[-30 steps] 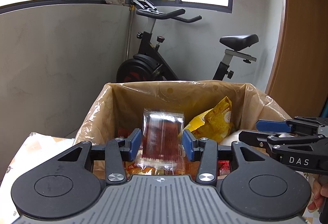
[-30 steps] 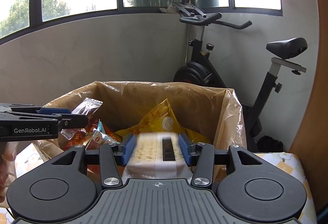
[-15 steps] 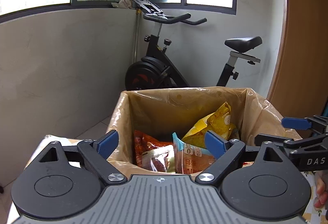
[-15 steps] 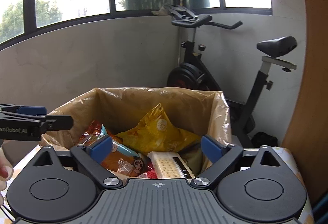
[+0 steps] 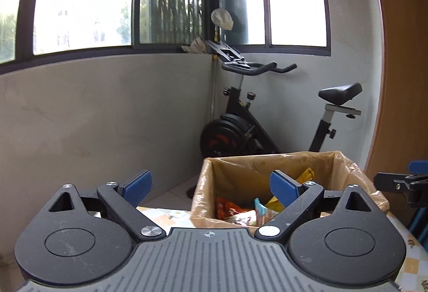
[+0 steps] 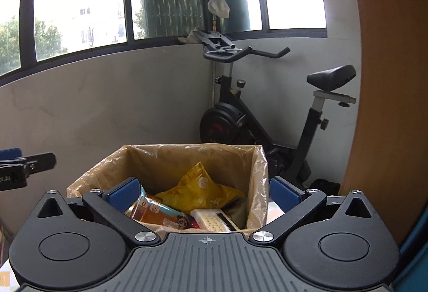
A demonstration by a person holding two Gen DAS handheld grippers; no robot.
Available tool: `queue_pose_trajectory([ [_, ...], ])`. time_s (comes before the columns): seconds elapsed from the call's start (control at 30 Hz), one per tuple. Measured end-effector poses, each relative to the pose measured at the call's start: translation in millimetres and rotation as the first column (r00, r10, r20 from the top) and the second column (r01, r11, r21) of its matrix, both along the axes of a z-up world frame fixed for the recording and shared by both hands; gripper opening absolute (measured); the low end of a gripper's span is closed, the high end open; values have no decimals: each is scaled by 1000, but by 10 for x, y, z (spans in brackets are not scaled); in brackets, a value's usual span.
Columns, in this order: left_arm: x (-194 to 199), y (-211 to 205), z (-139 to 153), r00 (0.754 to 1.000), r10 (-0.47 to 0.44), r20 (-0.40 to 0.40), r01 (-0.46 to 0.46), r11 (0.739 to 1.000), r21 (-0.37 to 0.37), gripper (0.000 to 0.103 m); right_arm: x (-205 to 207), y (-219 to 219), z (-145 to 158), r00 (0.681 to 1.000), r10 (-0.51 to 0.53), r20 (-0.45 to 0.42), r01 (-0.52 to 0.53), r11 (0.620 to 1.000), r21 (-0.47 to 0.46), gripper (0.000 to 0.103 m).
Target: Organize snacks
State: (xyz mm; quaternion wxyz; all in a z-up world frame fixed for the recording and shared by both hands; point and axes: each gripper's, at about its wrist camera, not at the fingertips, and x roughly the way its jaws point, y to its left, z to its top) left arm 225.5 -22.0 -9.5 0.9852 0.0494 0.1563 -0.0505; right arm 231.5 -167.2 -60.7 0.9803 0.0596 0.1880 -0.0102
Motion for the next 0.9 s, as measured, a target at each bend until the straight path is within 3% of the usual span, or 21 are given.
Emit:
queue_pose_trajectory([
  [0.27,-198,109,125,999,27,-24,-28,998,-53,96,-200,-43,58,1000,-10,-9,10,1000,9,103],
  [0.9,-309,68,81,999,46,-21,-47,998,-48,96,-265,-90,57,1000,-7,-13,7,1000,12,103],
])
